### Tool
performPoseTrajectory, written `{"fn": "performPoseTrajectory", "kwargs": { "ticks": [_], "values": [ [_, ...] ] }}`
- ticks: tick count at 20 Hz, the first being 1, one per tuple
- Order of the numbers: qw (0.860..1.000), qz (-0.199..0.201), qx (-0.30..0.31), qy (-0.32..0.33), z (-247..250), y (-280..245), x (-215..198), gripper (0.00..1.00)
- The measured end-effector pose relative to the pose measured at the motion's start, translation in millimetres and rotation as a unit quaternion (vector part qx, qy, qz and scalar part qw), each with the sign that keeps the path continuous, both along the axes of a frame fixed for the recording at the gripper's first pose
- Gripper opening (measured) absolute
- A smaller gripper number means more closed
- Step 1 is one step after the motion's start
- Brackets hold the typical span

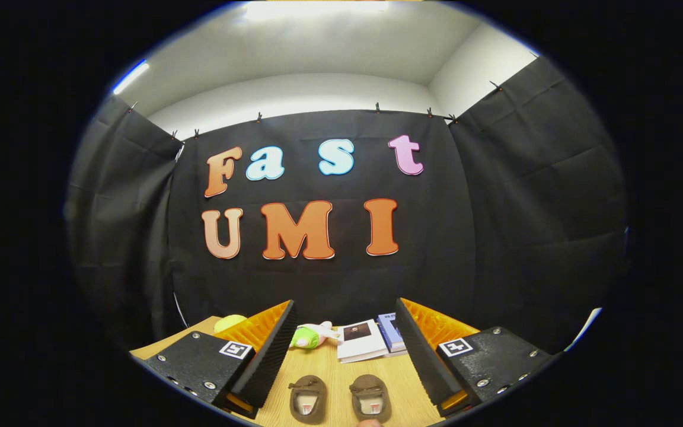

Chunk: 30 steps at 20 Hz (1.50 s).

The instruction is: Open the storage box then place both shoes into the box .Put the left shoe in first, then the right shoe, with the right side of both shoes facing outward in a uniform manner.

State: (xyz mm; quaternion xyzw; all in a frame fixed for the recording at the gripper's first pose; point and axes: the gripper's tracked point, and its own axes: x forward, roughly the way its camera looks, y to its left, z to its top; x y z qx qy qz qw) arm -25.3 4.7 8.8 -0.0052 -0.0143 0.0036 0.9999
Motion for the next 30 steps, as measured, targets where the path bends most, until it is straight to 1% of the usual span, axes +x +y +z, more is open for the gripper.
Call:
{"fn": "performPoseTrajectory", "kwargs": {
  "ticks": [5, 10, 13, 16, 18, 19, 21, 24, 28, 30],
  "values": [
    [1.0, -0.002, 0.001, 0.01, -14, -5, 6, 0.99],
    [0.999, -0.018, -0.018, 0.02, -25, -14, 17, 0.99],
    [1.0, -0.007, -0.02, 0.023, -24, -2, 19, 0.99],
    [0.999, -0.011, -0.031, 0.02, -25, -6, 25, 0.98],
    [0.999, -0.006, -0.027, 0.024, -31, -1, 30, 0.99],
    [0.999, 0.002, -0.018, 0.031, -37, 4, 33, 0.99],
    [0.998, 0.034, 0.007, 0.048, -55, 21, 42, 0.99],
    [0.992, 0.079, 0.054, 0.084, -88, 44, 53, 0.99],
    [0.983, 0.105, 0.083, 0.128, -128, 64, 68, 0.99],
    [0.976, 0.126, 0.092, 0.152, -145, 81, 71, 0.98]
  ]
}}
